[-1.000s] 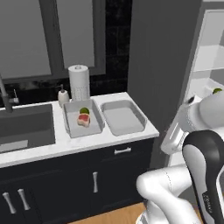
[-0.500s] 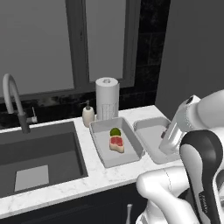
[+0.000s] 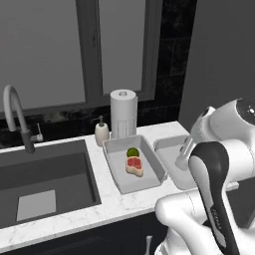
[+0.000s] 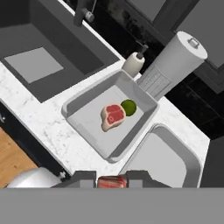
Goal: Place one lime and one steak in each tupperware on the nearby counter, to pack two identical lunches.
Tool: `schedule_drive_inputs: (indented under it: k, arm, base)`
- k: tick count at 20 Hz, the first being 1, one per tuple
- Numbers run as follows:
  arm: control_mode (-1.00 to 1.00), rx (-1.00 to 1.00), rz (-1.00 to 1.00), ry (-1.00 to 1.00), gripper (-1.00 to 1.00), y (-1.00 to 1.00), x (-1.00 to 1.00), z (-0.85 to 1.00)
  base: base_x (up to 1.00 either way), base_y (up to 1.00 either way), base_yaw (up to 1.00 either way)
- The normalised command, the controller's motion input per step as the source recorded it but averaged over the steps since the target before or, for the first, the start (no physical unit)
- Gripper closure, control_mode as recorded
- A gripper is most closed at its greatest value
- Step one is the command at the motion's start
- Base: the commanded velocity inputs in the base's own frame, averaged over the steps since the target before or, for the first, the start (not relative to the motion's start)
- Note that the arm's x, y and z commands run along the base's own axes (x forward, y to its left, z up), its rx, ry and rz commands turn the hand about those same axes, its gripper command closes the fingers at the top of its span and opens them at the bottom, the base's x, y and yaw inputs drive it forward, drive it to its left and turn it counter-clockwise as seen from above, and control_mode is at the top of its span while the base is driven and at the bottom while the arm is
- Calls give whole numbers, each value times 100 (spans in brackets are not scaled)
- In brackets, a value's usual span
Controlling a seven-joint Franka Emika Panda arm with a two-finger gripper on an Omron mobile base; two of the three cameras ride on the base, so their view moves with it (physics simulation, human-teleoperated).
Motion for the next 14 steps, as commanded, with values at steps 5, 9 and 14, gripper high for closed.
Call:
schedule_drive_inputs:
  k: [5, 9, 14]
  arm:
    - [-100, -4, -23, 0, 100, -40, 40, -24]
    - [-100, 3, -23, 1, 100, -57, 53, -11]
    - [-100, 6, -5, 0, 100, -44, 31, -15]
  base:
    - [0, 0, 0]
    - [0, 0, 0]
    - [0, 0, 0]
